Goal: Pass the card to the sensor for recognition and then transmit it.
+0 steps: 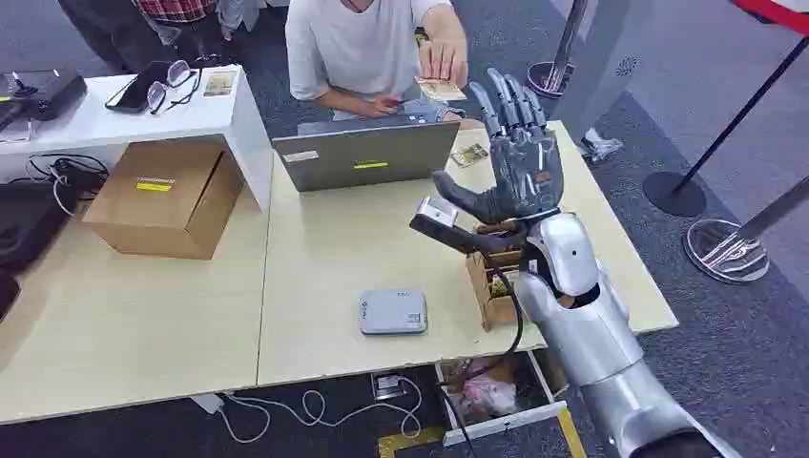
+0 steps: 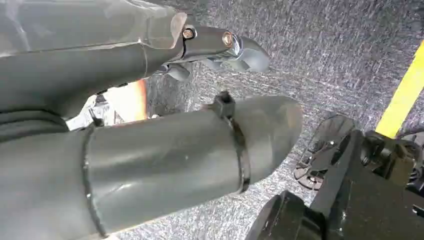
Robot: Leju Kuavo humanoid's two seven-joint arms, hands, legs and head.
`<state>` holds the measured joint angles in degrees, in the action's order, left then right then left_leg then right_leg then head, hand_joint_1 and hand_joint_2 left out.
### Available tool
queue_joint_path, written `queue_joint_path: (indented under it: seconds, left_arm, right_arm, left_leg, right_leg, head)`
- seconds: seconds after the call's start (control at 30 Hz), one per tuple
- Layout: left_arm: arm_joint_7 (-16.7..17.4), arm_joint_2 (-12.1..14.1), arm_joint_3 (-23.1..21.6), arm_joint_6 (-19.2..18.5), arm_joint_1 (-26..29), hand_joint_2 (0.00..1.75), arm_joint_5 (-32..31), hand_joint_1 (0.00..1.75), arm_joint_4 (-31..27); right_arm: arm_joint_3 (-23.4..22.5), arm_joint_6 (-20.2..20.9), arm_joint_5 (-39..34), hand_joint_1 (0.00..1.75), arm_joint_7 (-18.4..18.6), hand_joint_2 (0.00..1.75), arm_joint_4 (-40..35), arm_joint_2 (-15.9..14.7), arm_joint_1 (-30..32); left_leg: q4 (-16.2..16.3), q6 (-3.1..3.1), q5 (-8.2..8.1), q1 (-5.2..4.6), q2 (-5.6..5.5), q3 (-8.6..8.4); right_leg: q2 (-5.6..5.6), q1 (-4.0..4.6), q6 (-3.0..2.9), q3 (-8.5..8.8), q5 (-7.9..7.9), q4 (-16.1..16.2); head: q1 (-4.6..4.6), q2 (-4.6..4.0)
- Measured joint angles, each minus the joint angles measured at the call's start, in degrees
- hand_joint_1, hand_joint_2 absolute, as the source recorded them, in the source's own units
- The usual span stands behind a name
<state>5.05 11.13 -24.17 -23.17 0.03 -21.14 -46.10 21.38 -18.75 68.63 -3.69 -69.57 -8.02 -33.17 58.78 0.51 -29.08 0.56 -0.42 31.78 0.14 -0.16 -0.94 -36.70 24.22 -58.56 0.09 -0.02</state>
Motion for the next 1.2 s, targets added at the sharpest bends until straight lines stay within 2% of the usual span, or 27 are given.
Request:
queue_joint_path:
  seconds: [0.1,0.13,0.67,1.2]
  left_arm:
    - [0.0,0.0,-0.1,0.0,-0.3,0.0,-0.1,0.0,0.1]
    - [0.0,0.0,-0.2,0.0,-0.5,0.0,-0.2,0.0,0.2]
    - [-1.7,0.0,-1.6,0.3,-2.2,0.0,-1.3,0.0,2.4]
    - [-1.7,0.4,-1.6,0.4,-0.7,0.0,0.1,0.0,2.4]
  right_arm:
    - [0.1,-0.1,0.1,0.0,0.1,0.0,2.0,0.0,-1.2]
    - [0.2,-0.1,0.3,0.0,0.3,1.75,2.7,0.0,-1.7]
    - [1.4,-0.6,3.0,0.0,3.1,1.75,14.7,0.8,-8.8]
    - [2.9,1.3,3.1,0.0,3.1,1.75,16.8,2.3,-10.0]
  left_leg:
    - [0.0,0.0,0.0,0.0,0.0,0.0]
    - [0.0,0.0,0.0,0.0,0.01,0.0]
    - [0.0,0.02,0.01,0.01,0.0,0.01]
    - [0.0,0.03,0.02,0.01,-0.01,0.01]
  right_leg:
    - [0.0,0.0,-0.01,0.0,0.0,0.0]
    - [0.0,0.0,-0.01,0.0,0.0,0.0]
    - [0.0,0.0,-0.02,-0.01,-0.01,0.0]
    - [0.0,0.0,-0.03,-0.01,-0.02,0.0]
  head:
    - [0.0,0.0]
    - [-0.02,0.0]
    - [0.0,0.0]
    - [0.0,0.0]
